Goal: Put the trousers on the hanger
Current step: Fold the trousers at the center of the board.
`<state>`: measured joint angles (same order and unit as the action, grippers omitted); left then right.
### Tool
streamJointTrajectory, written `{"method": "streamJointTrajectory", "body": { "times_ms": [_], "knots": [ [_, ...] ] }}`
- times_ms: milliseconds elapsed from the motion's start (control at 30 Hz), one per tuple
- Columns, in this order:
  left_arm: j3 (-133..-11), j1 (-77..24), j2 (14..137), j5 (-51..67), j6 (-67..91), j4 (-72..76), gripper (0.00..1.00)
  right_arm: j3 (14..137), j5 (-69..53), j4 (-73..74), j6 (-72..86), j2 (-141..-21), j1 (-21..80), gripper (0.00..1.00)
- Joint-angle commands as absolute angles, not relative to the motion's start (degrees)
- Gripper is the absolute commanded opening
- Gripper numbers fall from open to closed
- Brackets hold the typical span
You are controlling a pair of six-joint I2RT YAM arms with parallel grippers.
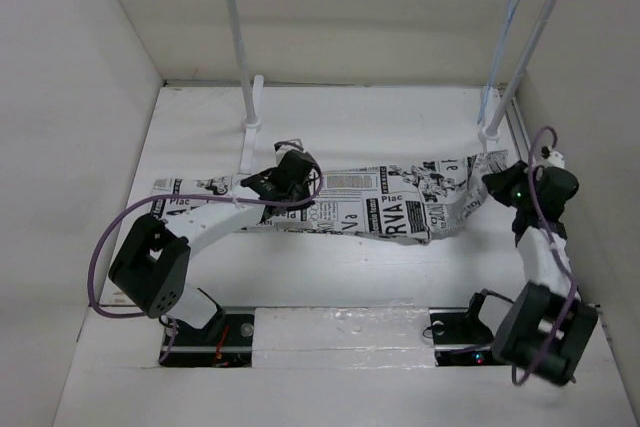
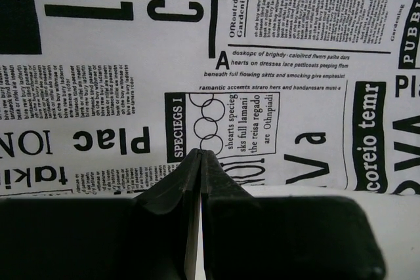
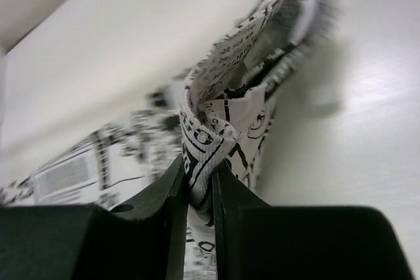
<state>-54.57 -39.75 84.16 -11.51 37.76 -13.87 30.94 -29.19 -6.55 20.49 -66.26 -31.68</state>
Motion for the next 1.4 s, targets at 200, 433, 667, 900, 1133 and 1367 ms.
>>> {"method": "streamJointTrajectory", "body": {
  "times_ms": [200,433,667,900,1133,1367],
  "knots": [
    [-49.4,-39.81,83.76,-8.88,35.24,-8.45,0.0,44.79,-13.28,20.27,18.55,-40.0,-0.99,0.0],
    [-46.58,-46.73,84.11,-6.06,37.26,-4.4,0.0,60.61,-8.62,26.37,16.61,-42.44,10.28,0.0],
    [-46.76,-51.5,87.89,-6.95,39.9,-2.11,0.0,76.53,-8.09,26.9,13.62,-50.26,12.92,0.0],
    [-49.74,-53.78,94.65,-6.68,40.52,1.47,0.0,85.94,-12.74,25.84,11.96,-55.53,11.25,0.0],
    [-62.63,-60.18,104.13,-1.48,39.9,1.96,0.0,95.6,-17.47,30.66,7.57,-62.29,11.25,0.0],
    [-53.99,-54.77,84.89,-8.68,39.03,-2.28,0.0,96.41,-16.44,27.69,6.42,-67.66,20.1,0.0]
  ]
}}
